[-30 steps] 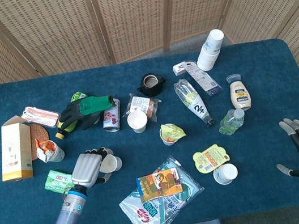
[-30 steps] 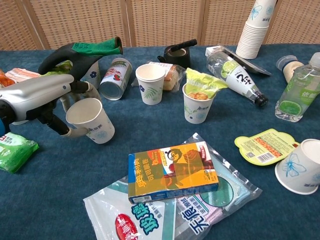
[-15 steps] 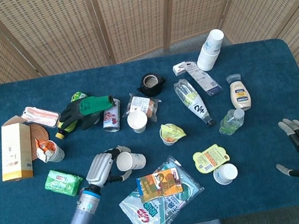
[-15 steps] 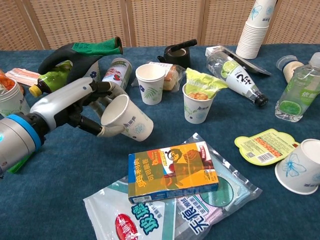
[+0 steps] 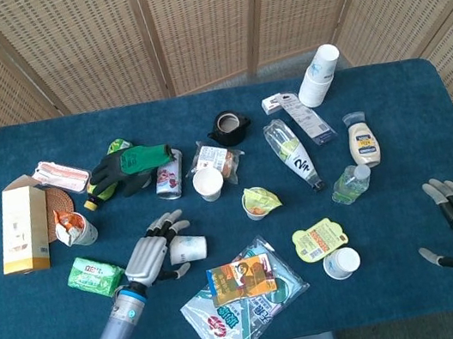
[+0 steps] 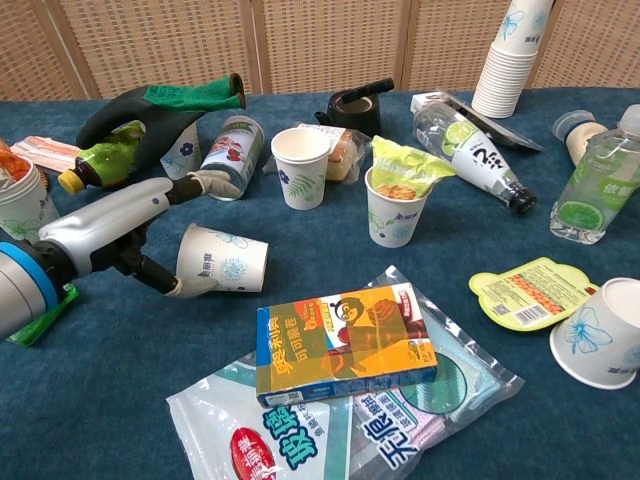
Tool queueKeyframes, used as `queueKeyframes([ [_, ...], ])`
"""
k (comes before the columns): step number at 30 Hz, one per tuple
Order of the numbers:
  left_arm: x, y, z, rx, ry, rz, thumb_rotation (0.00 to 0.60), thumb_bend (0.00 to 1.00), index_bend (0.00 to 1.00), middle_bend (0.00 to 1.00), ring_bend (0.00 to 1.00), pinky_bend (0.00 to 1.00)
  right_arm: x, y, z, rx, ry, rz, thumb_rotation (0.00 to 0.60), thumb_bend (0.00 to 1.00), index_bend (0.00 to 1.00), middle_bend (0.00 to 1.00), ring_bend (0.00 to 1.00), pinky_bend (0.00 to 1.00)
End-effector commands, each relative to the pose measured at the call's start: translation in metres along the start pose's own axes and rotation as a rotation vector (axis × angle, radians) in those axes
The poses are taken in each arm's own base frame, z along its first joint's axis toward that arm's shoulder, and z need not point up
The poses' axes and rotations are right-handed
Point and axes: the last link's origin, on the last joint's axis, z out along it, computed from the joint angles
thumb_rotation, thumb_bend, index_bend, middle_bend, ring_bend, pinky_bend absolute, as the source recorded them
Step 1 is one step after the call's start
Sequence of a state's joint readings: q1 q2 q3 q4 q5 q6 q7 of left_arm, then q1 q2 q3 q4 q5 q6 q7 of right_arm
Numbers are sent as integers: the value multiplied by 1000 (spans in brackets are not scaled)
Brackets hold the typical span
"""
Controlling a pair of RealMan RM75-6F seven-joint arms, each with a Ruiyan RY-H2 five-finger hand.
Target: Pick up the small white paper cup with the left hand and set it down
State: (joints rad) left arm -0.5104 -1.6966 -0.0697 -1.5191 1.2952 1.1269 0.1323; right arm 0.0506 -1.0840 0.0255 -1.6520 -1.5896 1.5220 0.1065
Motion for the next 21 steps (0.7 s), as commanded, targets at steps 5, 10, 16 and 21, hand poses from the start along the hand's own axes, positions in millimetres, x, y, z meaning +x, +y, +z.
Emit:
queueKeyframes([
  [5, 20, 2, -14, -18, 29, 147, 600, 297, 80, 0, 0, 0, -1, -2, -1, 5, -4, -2, 600, 142, 0, 0, 0, 0],
  [10, 23, 20, -10, -46, -14, 219, 600, 297, 78, 0, 0, 0, -1, -2, -1, 6, -3, -3, 600, 142, 0, 0, 0, 0],
  [16, 18, 36, 5, -25, -74, 305, 600, 296, 68, 0, 0, 0, -1, -1, -1, 2, -5, 2, 600, 142, 0, 0, 0, 0],
  [21, 11, 43, 16, -8, -103, 354, 600, 296, 68, 0, 0, 0, 0, 1, 0, -3, -4, 7, 600, 143, 0, 0, 0, 0],
])
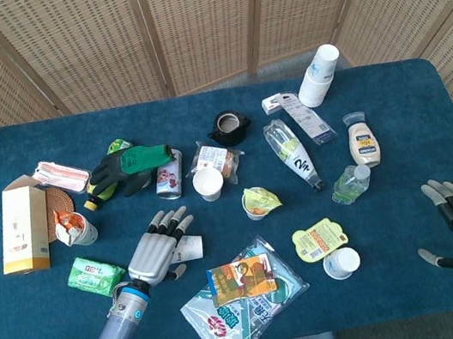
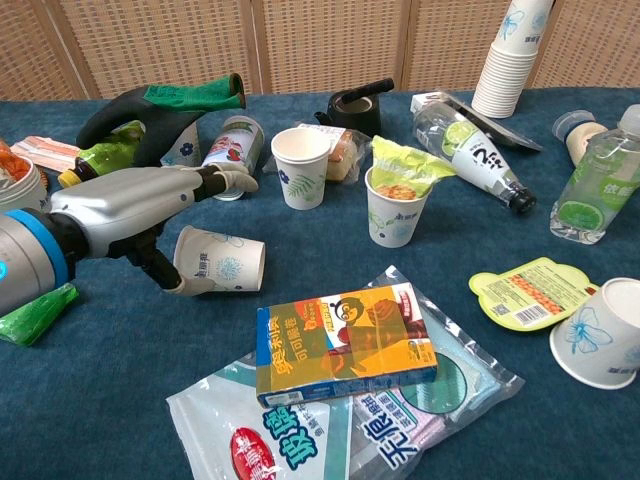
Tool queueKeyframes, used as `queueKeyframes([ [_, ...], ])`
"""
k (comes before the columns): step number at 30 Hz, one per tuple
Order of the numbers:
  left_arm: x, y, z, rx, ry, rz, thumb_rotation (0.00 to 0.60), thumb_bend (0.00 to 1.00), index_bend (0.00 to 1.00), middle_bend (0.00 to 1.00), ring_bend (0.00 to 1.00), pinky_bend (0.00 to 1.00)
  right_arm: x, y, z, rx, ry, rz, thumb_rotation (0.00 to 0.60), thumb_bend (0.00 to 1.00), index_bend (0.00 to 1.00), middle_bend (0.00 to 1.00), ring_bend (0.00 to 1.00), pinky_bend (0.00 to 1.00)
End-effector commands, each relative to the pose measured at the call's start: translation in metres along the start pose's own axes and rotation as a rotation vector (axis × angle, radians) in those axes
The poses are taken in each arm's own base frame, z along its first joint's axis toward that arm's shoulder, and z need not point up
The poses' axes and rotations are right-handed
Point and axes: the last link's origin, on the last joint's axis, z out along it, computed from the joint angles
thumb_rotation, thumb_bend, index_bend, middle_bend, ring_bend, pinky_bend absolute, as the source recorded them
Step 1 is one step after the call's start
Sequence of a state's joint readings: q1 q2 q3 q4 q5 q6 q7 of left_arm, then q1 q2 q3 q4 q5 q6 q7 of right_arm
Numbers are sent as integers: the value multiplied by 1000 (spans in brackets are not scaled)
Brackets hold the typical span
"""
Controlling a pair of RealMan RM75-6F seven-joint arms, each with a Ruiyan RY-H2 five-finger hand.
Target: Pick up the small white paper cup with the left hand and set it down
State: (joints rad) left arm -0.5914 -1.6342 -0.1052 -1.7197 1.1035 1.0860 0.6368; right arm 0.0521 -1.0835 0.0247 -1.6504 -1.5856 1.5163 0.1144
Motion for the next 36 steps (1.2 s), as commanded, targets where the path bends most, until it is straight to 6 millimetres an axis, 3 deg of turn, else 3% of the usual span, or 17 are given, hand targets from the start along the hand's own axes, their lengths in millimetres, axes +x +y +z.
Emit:
queueKeyframes([
  [1, -1, 14, 11, -11, -34, 48, 600, 296, 68, 0, 0, 0, 1, 0, 0, 1, 3, 3, 600, 143, 0, 0, 0, 0],
  [12, -4, 34, 24, -8, -75, 191, 600, 297, 70, 0, 0, 5, 2, 1, 0, -1, 5, 7, 600, 142, 0, 0, 0, 0],
  [18, -1, 37, 28, 10, -74, 221, 600, 296, 108, 4, 0, 111, 3, 2, 1, -4, 4, 11, 600, 144, 0, 0, 0, 0],
  [21, -2, 37, 29, 18, -79, 231, 600, 296, 134, 62, 30, 167, 2, 2, 0, -1, 3, 11, 600, 142, 0, 0, 0, 0],
  [27, -5, 39, 31, 18, -91, 247, 600, 297, 280, 232, 225, 309, 3, 2, 0, -3, 5, 12, 600, 143, 0, 0, 0, 0],
  [32, -5, 40, 33, 28, -86, 258, 600, 297, 368, 355, 326, 333, 3, 2, 1, -3, 4, 14, 600, 141, 0, 0, 0, 0],
  [36, -5, 39, 32, 39, -80, 261, 600, 296, 398, 385, 350, 348, 3, 3, 1, -4, 3, 17, 600, 141, 0, 0, 0, 0],
])
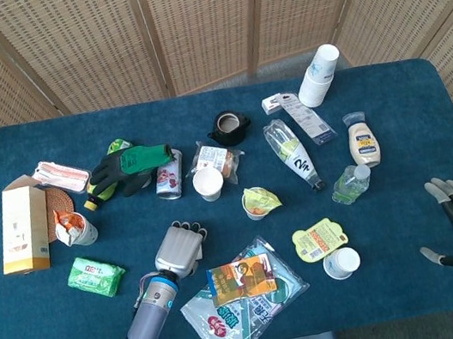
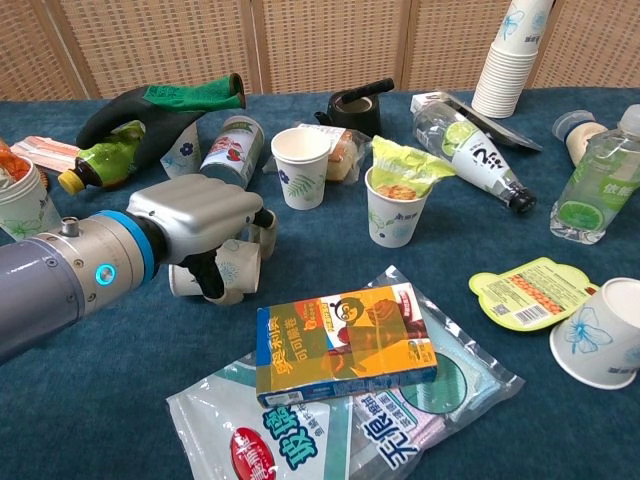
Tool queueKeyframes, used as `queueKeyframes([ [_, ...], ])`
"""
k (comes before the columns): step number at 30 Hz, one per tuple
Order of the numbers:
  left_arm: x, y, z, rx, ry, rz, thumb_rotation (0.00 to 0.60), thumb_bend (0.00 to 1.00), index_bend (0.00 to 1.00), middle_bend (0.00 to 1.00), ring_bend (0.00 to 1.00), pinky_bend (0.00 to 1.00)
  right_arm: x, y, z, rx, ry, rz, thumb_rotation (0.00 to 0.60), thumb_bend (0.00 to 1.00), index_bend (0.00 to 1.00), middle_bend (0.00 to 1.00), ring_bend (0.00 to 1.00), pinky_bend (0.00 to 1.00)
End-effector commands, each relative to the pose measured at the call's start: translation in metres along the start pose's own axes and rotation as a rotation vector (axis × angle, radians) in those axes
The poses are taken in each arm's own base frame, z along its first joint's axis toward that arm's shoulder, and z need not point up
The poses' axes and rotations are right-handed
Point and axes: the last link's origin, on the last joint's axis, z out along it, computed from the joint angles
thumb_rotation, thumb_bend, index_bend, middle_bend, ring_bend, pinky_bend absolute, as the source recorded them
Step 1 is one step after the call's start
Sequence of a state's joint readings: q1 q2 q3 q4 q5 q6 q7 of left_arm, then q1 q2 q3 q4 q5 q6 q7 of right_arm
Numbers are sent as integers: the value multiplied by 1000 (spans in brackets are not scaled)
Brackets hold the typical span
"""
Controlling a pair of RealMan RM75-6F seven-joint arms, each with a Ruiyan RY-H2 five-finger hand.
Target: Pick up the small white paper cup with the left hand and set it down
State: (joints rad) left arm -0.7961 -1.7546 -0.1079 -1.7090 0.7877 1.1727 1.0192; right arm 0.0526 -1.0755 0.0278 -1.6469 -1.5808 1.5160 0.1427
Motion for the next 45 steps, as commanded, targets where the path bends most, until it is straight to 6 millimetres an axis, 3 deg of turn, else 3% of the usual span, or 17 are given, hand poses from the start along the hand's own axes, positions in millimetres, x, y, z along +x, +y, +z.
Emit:
queueKeyframes([
  [1, 0, -1, 0, 6, 5, 5, 600, 297, 410, 398, 361, 353, 0, 0, 0, 1, -1, 1, 600, 142, 0, 0, 0, 0],
  [14, 8, -7, -7, 12, 58, -61, 600, 299, 451, 440, 404, 385, -1, 0, 0, 3, -7, 2, 600, 144, 0, 0, 0, 0],
  [23, 16, -17, -17, -45, 167, -404, 600, 298, 468, 458, 425, 405, -2, -2, -1, 6, -11, -2, 600, 143, 0, 0, 0, 0],
  [34, -7, -37, -17, -71, 303, -671, 600, 287, 461, 456, 419, 398, -4, -2, -1, 5, -15, -8, 600, 143, 0, 0, 0, 0],
  [45, -21, -35, -5, -60, 407, -900, 600, 282, 458, 453, 399, 388, -5, -2, 0, 4, -18, -13, 600, 143, 0, 0, 0, 0],
])
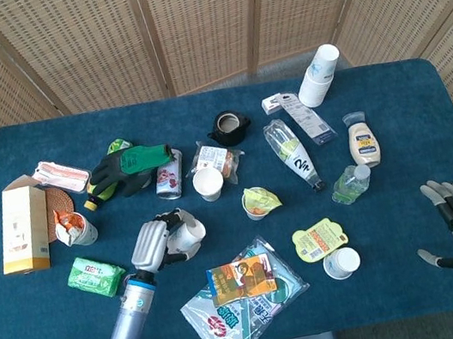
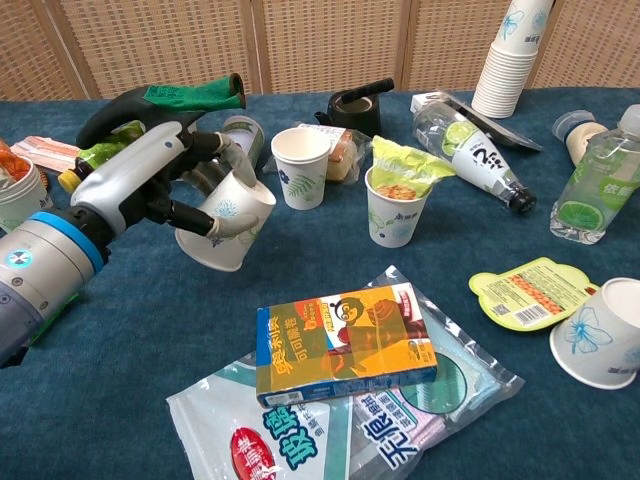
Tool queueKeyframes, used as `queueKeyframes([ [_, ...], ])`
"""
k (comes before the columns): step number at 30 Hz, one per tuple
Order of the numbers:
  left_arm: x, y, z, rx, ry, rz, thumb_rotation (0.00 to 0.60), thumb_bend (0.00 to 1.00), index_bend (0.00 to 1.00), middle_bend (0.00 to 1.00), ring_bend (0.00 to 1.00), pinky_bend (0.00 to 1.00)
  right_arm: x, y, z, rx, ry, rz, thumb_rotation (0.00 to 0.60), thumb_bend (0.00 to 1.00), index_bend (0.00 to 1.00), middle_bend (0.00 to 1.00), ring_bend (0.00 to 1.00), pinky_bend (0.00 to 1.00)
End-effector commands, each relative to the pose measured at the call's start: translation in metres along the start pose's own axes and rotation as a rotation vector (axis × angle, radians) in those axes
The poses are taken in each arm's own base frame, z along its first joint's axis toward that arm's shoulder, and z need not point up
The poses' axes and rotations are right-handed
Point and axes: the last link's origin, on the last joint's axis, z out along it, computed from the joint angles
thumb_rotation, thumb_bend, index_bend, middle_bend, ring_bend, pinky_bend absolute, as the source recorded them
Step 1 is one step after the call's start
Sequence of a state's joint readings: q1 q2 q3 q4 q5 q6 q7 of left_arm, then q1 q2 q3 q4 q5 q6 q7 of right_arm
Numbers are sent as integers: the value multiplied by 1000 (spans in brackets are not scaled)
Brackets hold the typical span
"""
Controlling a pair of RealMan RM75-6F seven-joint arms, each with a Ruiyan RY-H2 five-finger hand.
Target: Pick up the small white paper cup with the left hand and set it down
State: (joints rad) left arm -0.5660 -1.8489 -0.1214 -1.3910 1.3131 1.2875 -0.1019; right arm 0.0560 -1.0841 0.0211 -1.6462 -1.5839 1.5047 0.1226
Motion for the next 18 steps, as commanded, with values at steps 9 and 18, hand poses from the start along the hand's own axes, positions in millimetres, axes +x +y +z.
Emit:
queueKeyframes([
  [9, -21, -5, 3, -13, 64, -89, 600, 274, 459, 453, 386, 385, 1, 1, 0, -1, 1, 2, 600, 143, 0, 0, 0, 0],
  [18, -22, -10, 7, -43, 100, -32, 600, 272, 457, 442, 338, 370, 0, 1, 0, -1, -1, 3, 600, 144, 0, 0, 0, 0],
])
